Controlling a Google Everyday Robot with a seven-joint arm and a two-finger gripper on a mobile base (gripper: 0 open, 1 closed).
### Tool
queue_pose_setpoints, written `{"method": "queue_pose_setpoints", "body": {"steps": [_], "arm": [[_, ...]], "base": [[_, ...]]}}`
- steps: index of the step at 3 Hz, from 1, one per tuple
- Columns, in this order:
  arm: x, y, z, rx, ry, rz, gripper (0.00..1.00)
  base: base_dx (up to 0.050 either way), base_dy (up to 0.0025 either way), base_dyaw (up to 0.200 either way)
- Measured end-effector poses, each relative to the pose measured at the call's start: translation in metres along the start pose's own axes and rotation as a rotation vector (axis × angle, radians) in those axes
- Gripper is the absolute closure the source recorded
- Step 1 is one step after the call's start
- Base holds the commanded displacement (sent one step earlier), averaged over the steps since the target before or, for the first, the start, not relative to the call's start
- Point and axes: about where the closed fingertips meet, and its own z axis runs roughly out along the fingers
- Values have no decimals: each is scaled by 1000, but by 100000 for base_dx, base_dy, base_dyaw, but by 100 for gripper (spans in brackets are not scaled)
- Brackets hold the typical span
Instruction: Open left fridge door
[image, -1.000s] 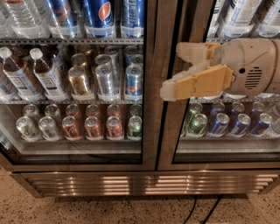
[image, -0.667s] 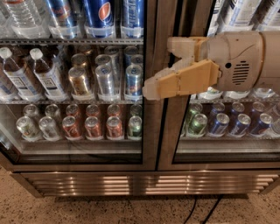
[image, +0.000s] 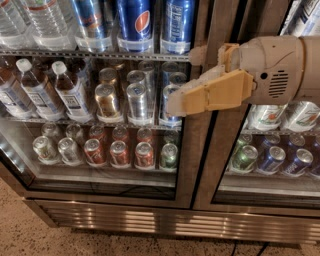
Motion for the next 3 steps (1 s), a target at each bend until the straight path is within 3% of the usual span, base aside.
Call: {"method": "queue_pose_setpoints", "body": {"steps": [1, 3], "arm": [[0, 0, 0, 0, 0, 0, 0], [0, 0, 0, 0, 0, 0, 42]], "base": [[0, 0, 0], [0, 0, 0]]}}
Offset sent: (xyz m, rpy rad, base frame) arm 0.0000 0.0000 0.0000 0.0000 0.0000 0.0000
